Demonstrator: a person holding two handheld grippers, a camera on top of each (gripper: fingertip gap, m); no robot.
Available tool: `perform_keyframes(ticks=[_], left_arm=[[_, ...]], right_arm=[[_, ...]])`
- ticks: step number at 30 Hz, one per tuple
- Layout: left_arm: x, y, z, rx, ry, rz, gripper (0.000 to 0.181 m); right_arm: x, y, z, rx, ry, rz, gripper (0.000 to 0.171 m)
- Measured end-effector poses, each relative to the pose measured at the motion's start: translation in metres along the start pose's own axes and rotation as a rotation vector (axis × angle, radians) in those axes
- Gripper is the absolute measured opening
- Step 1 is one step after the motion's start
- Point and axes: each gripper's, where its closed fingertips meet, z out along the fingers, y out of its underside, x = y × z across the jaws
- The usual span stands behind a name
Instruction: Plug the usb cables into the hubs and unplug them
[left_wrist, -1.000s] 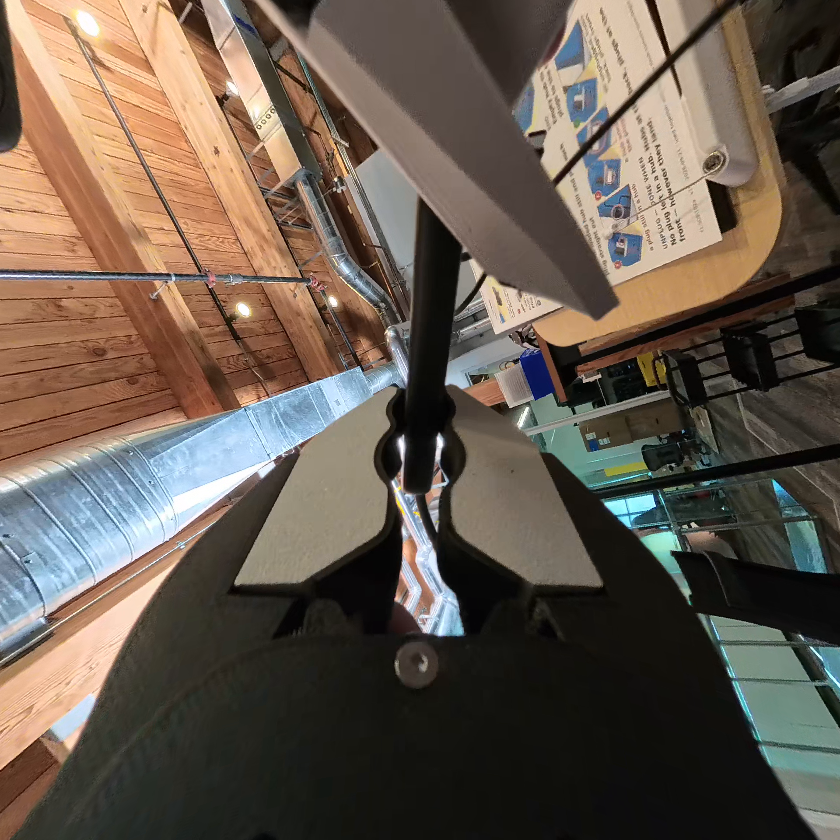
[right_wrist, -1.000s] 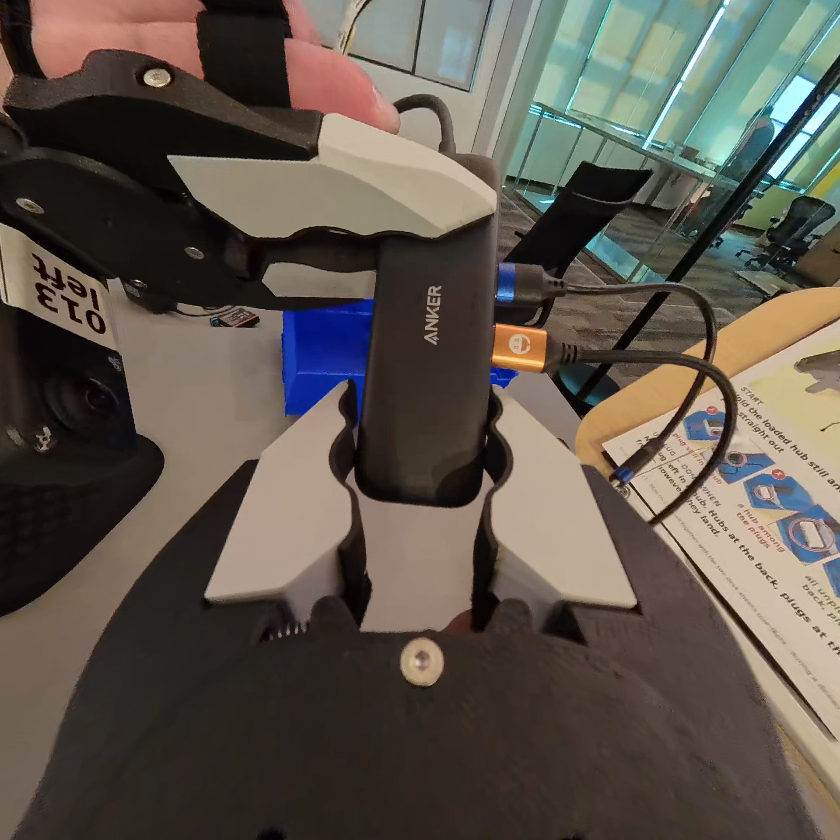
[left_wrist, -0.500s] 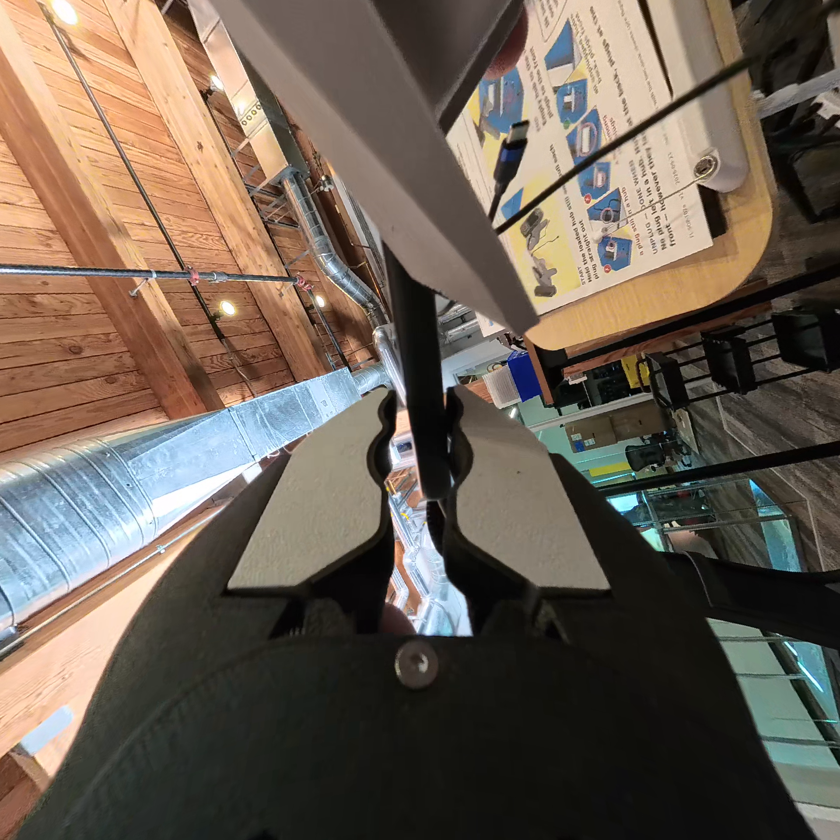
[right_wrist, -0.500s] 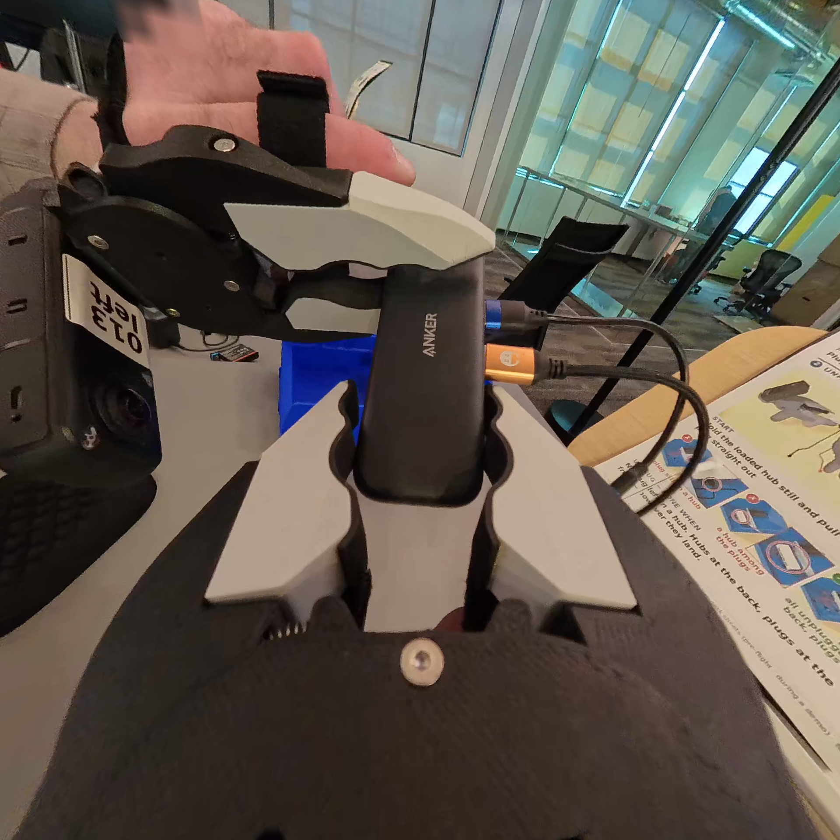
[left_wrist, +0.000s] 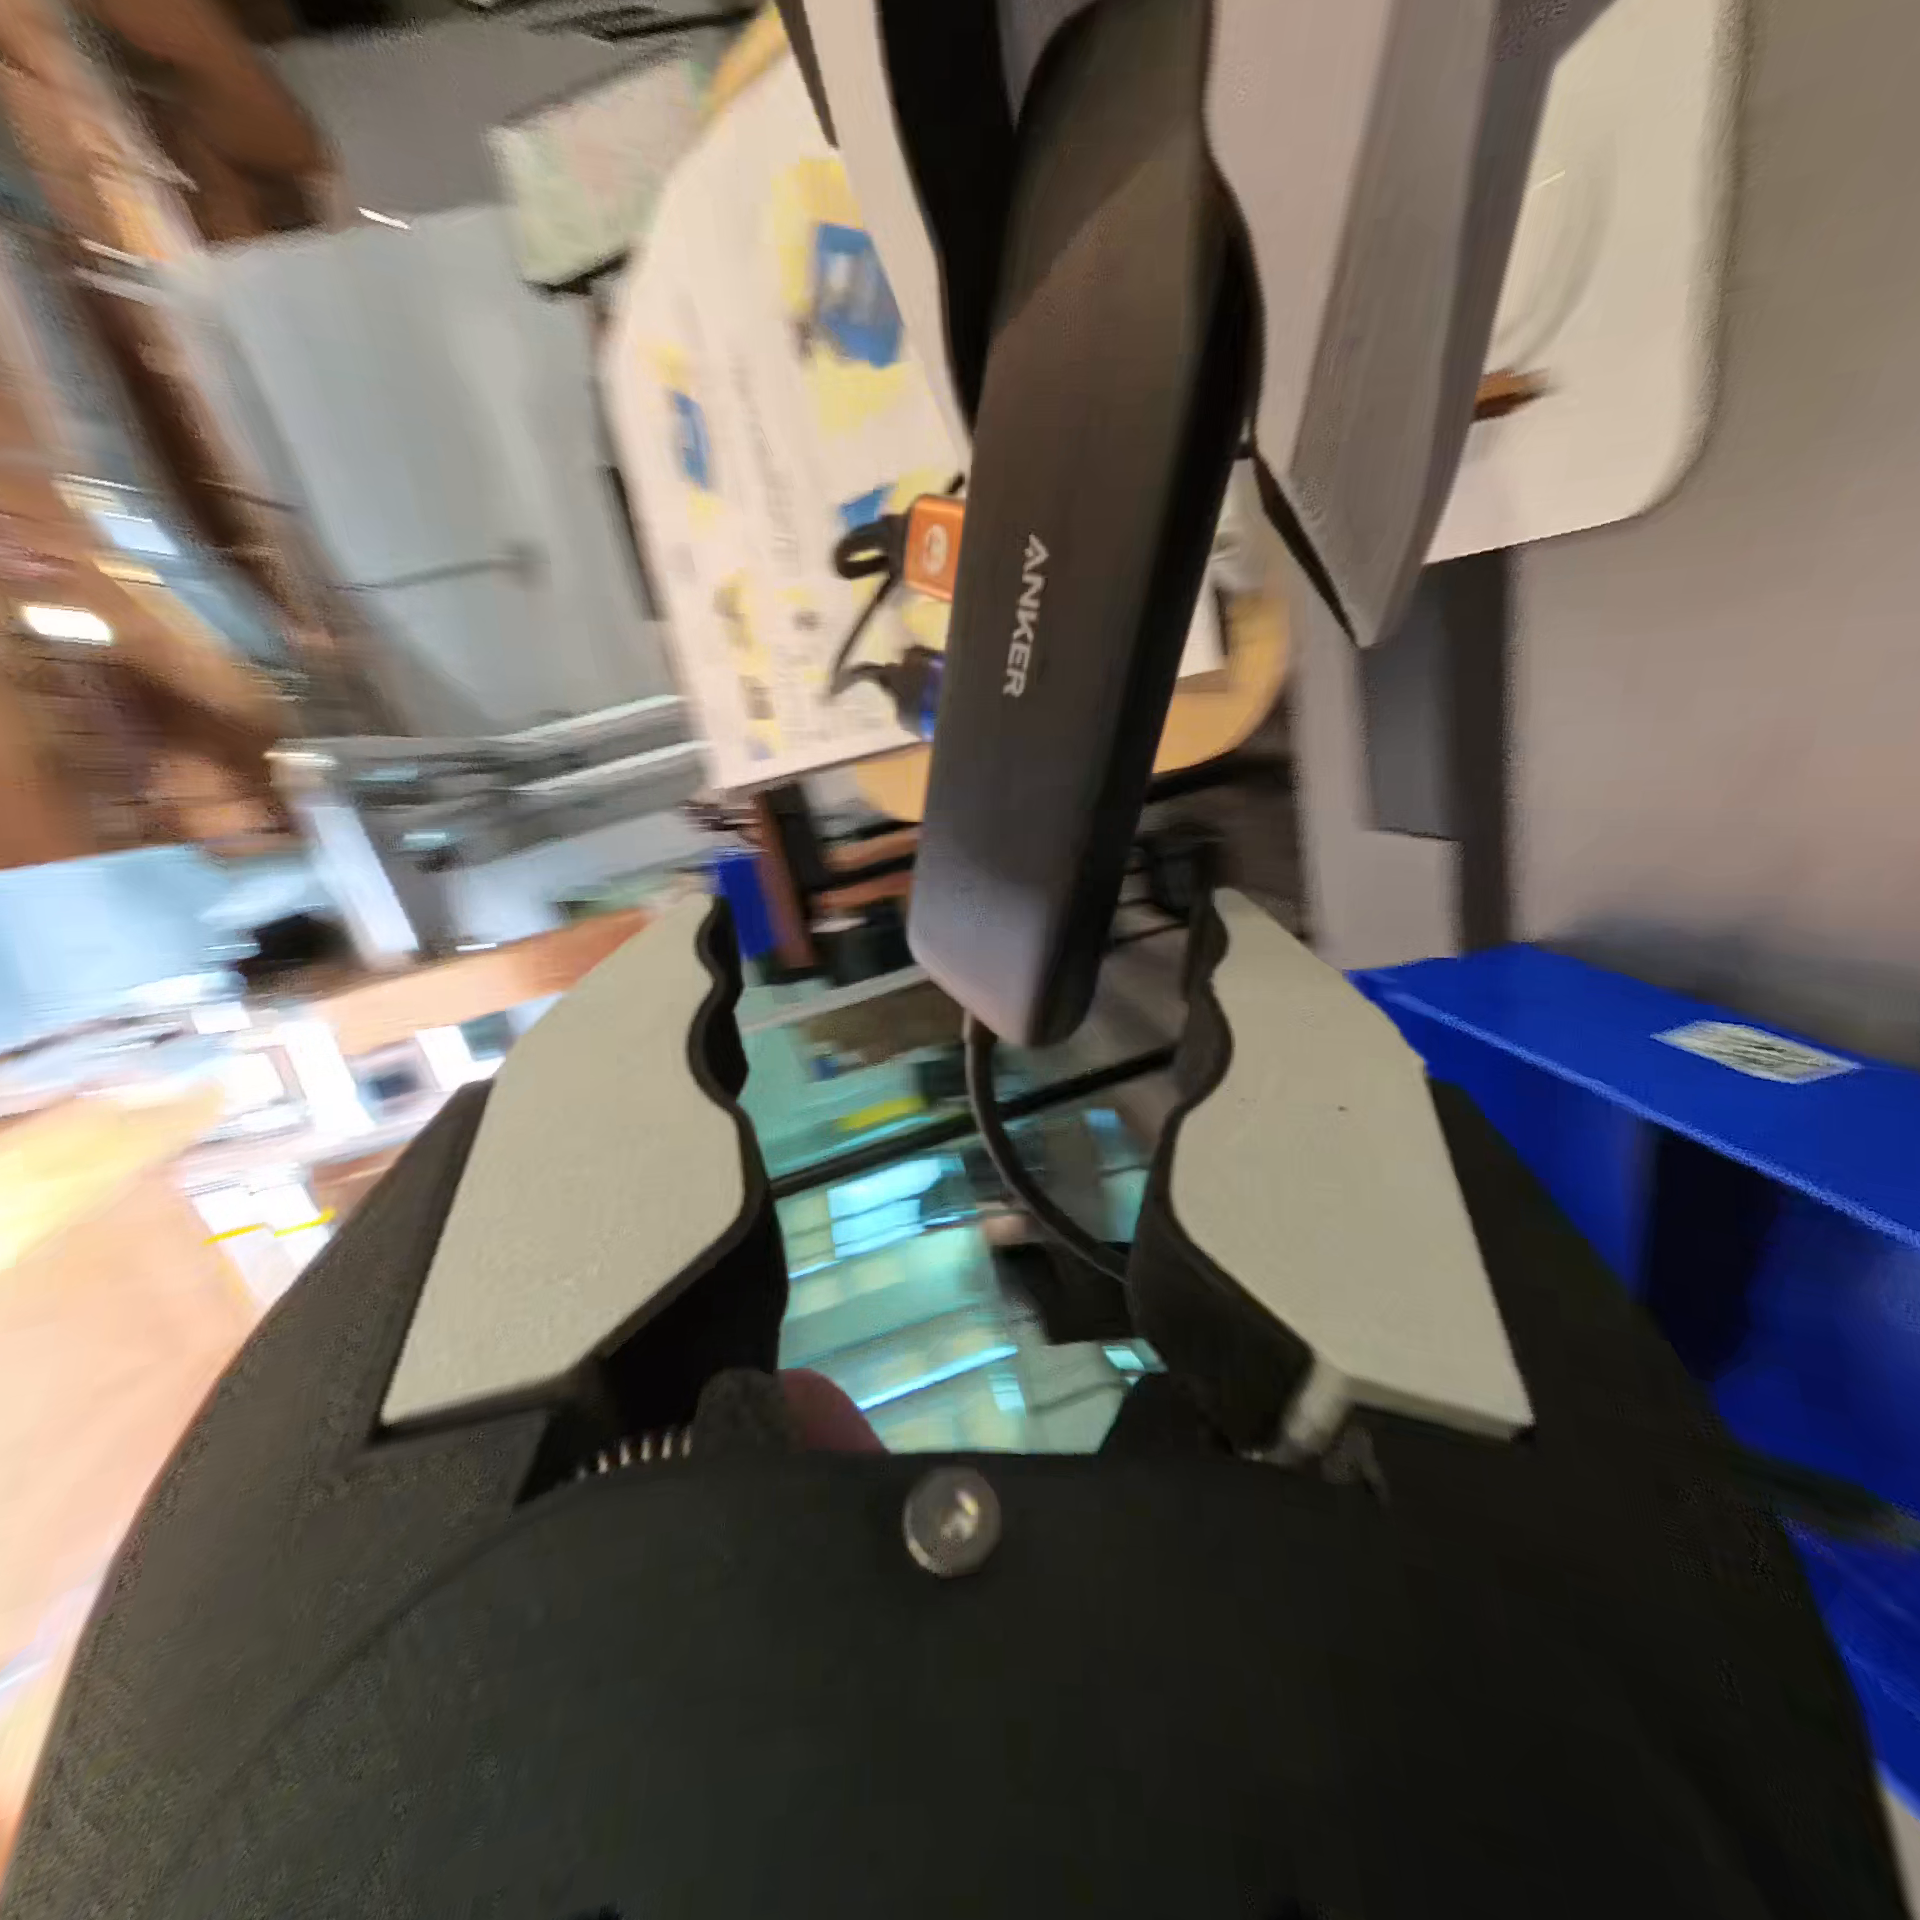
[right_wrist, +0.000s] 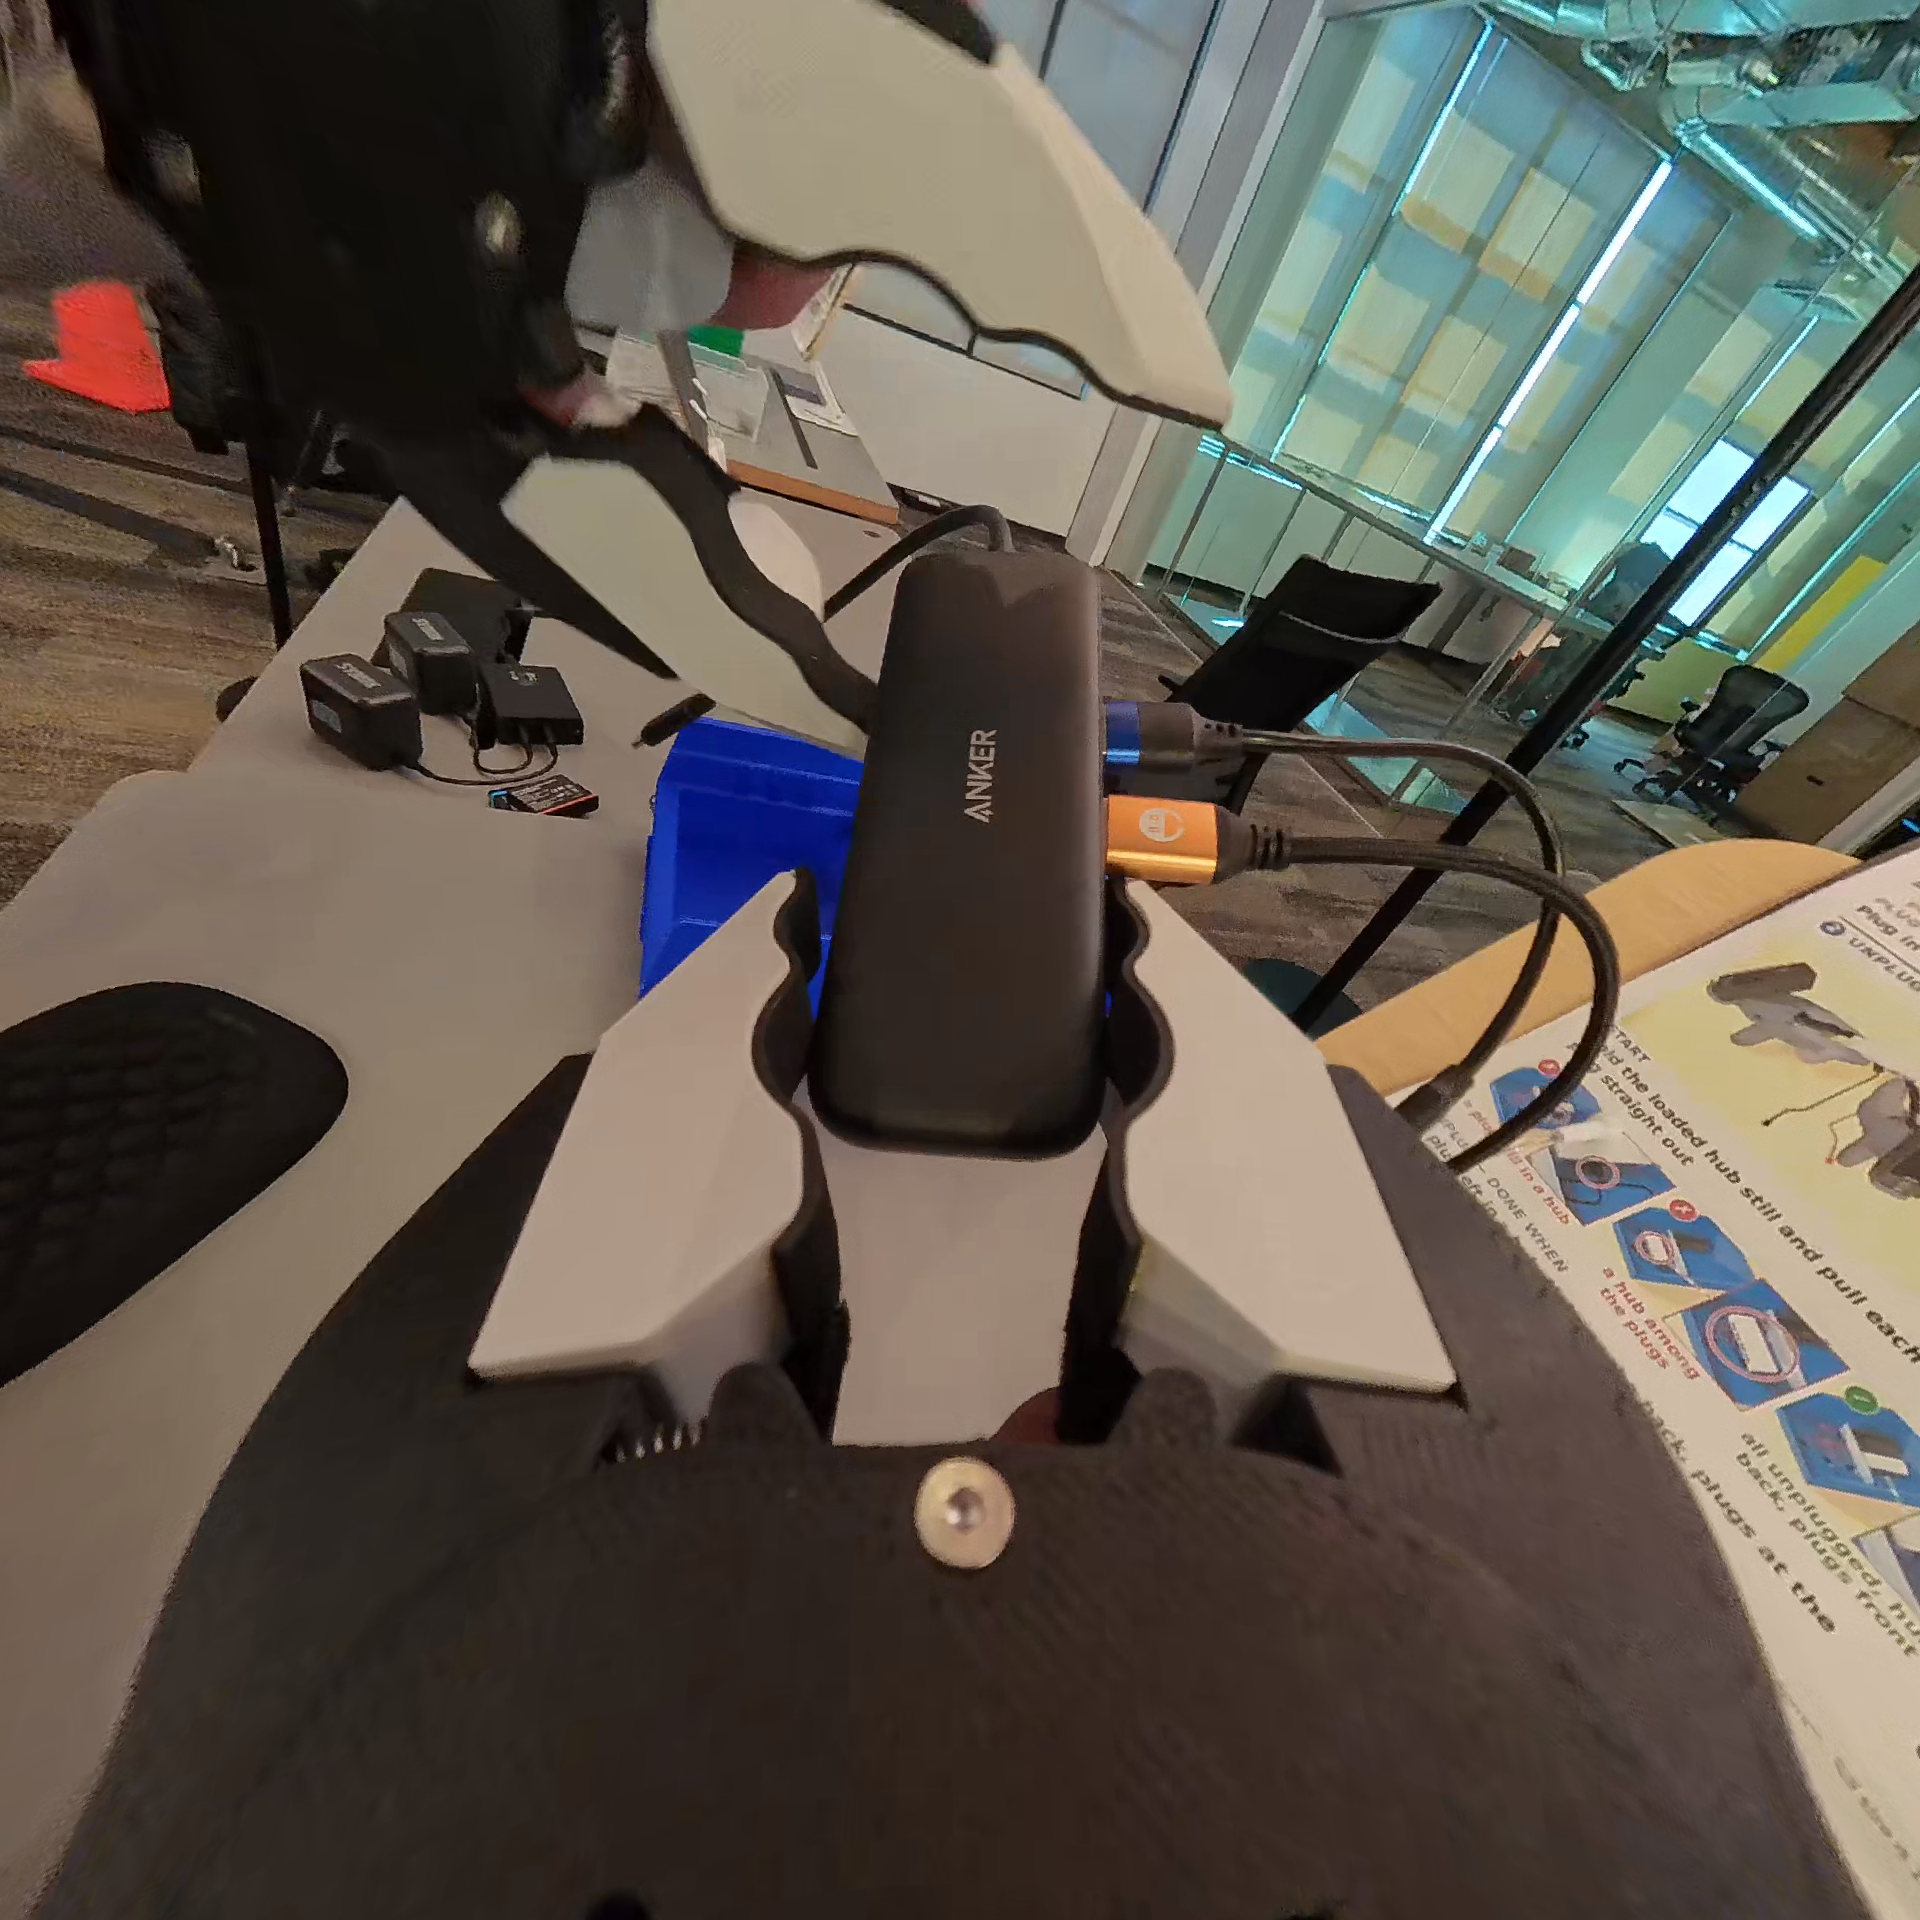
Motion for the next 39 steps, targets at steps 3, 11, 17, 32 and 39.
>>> perform_keyframes(ticks=[3,11,17,32,39], left_arm=[[0.011,-0.004,-0.012,0.047,0.284,-0.131,0.087],[0.038,-0.005,-0.017,0.039,0.692,-0.194,0.073],[0.041,-0.006,-0.012,0.048,0.697,-0.137,0.056],[0.061,-0.007,-0.013,0.003,0.801,-0.101,0.066],[0.06,-0.007,-0.013,0.015,0.802,-0.098,0.065]], right_arm=[[-0.007,-0.005,0.0,0.009,-0.011,-0.033,0.052],[-0.023,-0.016,-0.001,0.013,-0.028,-0.088,0.052],[-0.022,-0.016,-0.003,0.002,-0.026,-0.093,0.052],[-0.03,-0.016,-0.003,-0.026,-0.046,-0.11,0.052],[-0.03,-0.016,-0.003,-0.032,-0.033,-0.12,0.052]])
